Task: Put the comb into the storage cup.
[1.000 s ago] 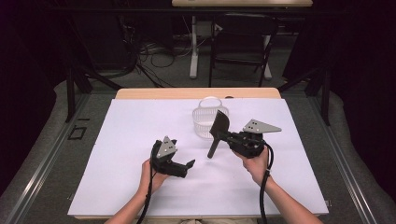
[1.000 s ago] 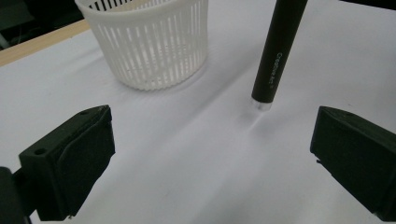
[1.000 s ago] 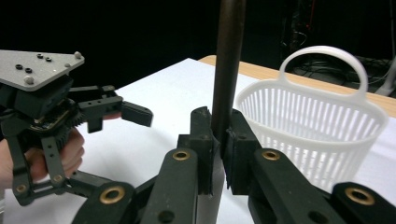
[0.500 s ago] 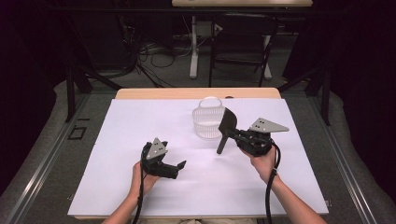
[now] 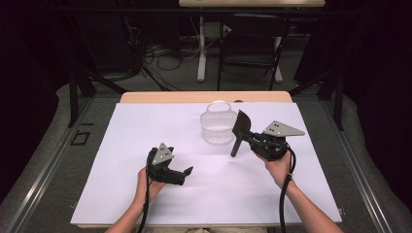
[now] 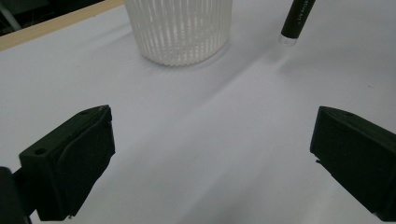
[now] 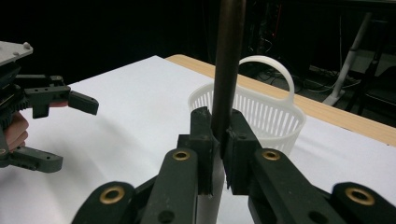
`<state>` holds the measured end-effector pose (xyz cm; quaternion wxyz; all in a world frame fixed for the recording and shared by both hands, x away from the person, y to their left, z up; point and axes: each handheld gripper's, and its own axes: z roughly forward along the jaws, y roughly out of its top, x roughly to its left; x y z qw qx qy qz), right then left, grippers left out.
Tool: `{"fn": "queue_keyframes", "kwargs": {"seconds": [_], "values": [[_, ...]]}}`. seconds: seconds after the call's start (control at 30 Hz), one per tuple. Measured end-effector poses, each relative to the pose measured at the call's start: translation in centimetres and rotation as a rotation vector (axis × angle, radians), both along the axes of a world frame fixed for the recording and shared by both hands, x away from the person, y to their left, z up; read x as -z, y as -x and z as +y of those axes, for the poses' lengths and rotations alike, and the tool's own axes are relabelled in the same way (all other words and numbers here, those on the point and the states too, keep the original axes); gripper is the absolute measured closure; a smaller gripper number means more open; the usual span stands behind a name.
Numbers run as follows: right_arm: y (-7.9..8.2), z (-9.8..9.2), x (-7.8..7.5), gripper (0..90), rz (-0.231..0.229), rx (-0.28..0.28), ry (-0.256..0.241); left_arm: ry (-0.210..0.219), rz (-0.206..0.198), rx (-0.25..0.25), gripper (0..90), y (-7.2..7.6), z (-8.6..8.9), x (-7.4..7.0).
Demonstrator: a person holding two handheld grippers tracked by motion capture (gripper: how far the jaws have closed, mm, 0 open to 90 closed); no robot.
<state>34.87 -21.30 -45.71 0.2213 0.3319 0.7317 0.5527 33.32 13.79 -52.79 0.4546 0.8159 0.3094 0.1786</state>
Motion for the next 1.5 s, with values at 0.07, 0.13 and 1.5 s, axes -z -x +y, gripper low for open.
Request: {"fn": "queue_keyframes", "kwargs": {"seconds": [0.07, 0.13, 1.5], "values": [[0.0, -0.1, -0.1, 83.9, -0.009, 0.004, 0.001, -0.005, -0.005, 0.004, 0.1, 0.0, -0.1, 0.0], [0.0, -0.2, -0.3, 83.9, -0.018, 0.009, -0.001, -0.012, -0.007, 0.006, 0.1, 0.1, -0.1, -0.1], [0.3, -1.6, -3.7, 84.0, -0.162, 0.044, -0.032, -0.023, 0.009, -0.005, 0.1, -0.3, -0.1, 0.0]]}}
